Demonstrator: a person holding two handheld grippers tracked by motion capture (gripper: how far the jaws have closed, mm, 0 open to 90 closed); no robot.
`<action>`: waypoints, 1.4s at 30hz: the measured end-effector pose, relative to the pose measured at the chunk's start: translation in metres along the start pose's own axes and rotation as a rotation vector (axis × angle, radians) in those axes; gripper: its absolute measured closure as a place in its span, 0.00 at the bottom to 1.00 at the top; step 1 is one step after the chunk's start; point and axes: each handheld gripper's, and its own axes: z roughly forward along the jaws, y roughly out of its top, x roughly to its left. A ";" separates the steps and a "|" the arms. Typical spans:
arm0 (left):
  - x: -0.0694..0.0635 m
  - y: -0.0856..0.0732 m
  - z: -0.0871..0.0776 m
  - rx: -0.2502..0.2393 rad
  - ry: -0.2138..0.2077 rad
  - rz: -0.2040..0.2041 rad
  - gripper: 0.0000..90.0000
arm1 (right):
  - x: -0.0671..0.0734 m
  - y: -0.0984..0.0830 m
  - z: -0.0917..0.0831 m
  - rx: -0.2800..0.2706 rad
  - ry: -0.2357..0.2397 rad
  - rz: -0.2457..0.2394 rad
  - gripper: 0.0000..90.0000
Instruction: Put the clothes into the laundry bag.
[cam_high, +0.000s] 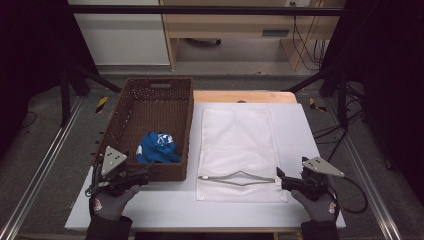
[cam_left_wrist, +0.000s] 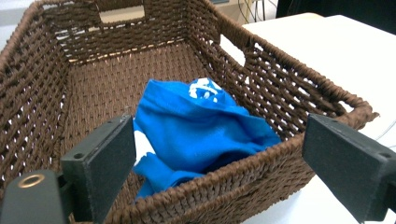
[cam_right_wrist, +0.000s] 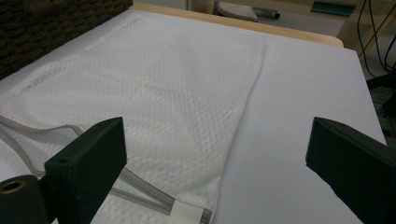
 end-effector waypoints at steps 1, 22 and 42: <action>0.000 0.000 0.000 0.000 0.000 0.000 0.11 | 0.000 0.000 0.000 0.000 0.000 0.000 0.06; 0.014 0.026 0.000 -0.060 0.032 -0.018 0.13 | 0.007 0.002 0.005 0.015 0.006 -0.005 0.08; 0.027 0.063 0.030 0.001 0.022 0.013 0.16 | 0.005 0.000 0.007 0.028 -0.002 -0.010 0.08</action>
